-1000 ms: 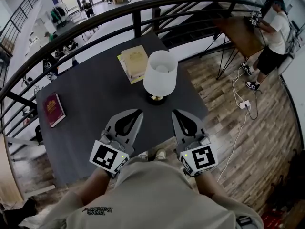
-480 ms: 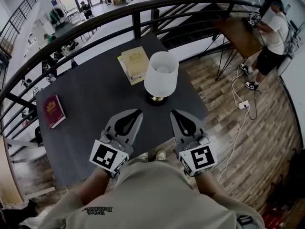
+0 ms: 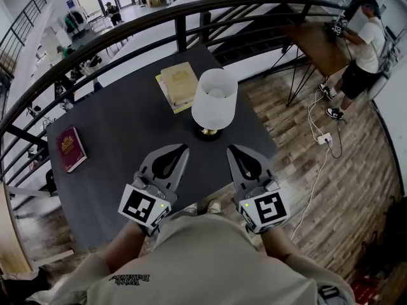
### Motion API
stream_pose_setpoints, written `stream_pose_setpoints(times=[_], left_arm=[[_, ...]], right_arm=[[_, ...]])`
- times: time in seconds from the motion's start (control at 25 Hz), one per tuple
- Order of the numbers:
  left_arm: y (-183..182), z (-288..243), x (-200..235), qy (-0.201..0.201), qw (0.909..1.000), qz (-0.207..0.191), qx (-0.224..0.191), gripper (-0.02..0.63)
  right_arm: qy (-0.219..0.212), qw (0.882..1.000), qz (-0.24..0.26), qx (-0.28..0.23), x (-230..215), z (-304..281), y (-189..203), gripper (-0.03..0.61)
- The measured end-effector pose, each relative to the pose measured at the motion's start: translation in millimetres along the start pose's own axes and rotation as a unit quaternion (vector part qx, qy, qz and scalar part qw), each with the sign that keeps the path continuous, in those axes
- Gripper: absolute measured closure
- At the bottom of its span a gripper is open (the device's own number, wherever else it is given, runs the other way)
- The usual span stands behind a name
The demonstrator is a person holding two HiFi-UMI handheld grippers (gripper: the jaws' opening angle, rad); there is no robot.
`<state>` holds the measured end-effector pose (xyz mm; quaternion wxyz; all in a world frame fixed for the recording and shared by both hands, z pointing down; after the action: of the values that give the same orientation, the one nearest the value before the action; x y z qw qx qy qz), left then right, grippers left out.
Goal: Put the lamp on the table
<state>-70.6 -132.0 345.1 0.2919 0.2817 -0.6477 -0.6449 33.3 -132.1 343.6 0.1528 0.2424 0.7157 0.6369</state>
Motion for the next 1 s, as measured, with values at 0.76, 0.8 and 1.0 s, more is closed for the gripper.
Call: stream_pose_setpoints(times=[0.76,0.8,1.0], left_arm=[[6.7,-13.8,-4.7,0.009,0.9999,0.002,0.013,0.609],[7.6,-14.3,-4.7,0.009,0.9999,0.002,0.014,0.609],[10.5,-16.1,-7.0,0.009,0.9998,0.004,0.018,0.609]], right_arm=[[0.015,1.0,-0.022,-0.005,-18.2,0.8,4.3,0.578],[0.015,1.0,-0.023,-0.005,-19.1,0.5,4.7,0.578],[0.02,0.999,-0.028,-0.005,-22.9,3.7,5.7,0.578]])
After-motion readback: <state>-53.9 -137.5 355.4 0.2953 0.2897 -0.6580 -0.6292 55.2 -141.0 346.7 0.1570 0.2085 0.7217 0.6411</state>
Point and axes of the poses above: the fingertips, and each gripper's own axes: z backward along the fingers, x to its left, y out of its underside, the point moved 1 cm from there along z, backward along the fingers, and after that the axes turned 3 degrees about y, right-handed, at the moved point
